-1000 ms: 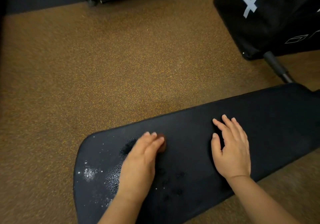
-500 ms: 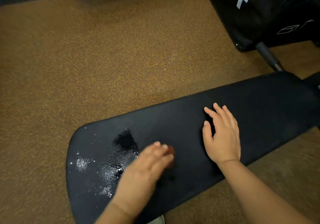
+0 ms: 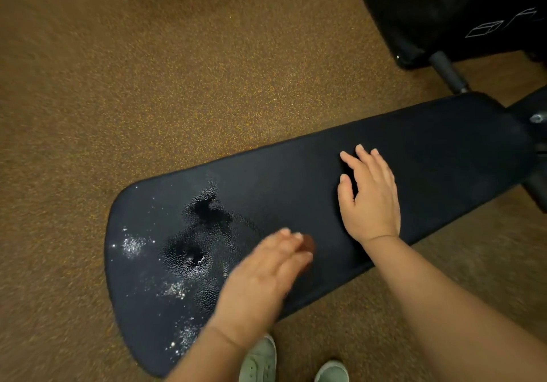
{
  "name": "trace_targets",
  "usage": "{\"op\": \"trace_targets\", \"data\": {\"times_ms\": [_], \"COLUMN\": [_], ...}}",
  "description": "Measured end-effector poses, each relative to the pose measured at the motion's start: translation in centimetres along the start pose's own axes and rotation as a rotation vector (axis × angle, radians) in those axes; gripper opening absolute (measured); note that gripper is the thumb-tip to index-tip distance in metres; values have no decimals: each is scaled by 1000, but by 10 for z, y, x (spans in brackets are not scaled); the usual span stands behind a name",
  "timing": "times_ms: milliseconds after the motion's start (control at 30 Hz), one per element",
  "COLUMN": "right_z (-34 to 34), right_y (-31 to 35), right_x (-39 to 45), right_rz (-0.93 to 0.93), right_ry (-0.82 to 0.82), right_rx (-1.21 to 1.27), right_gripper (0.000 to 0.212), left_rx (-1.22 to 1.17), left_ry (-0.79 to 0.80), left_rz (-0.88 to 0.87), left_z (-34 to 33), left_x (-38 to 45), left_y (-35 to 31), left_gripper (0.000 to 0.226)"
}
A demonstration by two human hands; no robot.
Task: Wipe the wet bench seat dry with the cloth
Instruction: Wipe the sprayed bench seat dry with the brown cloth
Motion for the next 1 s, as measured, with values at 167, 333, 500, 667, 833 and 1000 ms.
{"op": "trace_targets", "data": {"times_ms": [167, 333, 500, 667, 833, 1000], "right_z": [-2, -1, 23, 5, 10, 27], "right_y": [-1, -3, 23, 85, 55, 44], "right_x": [-1, -1, -35, -93, -103, -71], "right_rz": [-2, -34, -109, 152, 207, 116], "right_ry": [15, 77, 24, 215, 174, 166], "right_rx": [36, 88, 394, 287, 103, -68], "right_gripper": [42, 39, 32, 47, 39, 38], "left_rx": [-31, -106, -162, 48, 163, 235], "left_ry": [-162, -67, 133, 194, 141, 101], "left_rz": [456, 339, 249, 424, 590, 598], "left_z": [21, -20, 7, 31, 24, 20], "left_x": [21, 16, 7, -38, -66, -65], "left_y": [47, -25, -24, 31, 67, 66], "left_gripper": [34, 39, 112, 104, 61, 58]}}
Point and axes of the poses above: each hand's wrist, its own x-axis towards the middle knuckle, its own z-axis out of the back of the hand, y = z × x, the point moved 7 cm from there along x, towards the middle knuckle, and after that the axes turned 5 degrees about x, right-handed, at the moved point
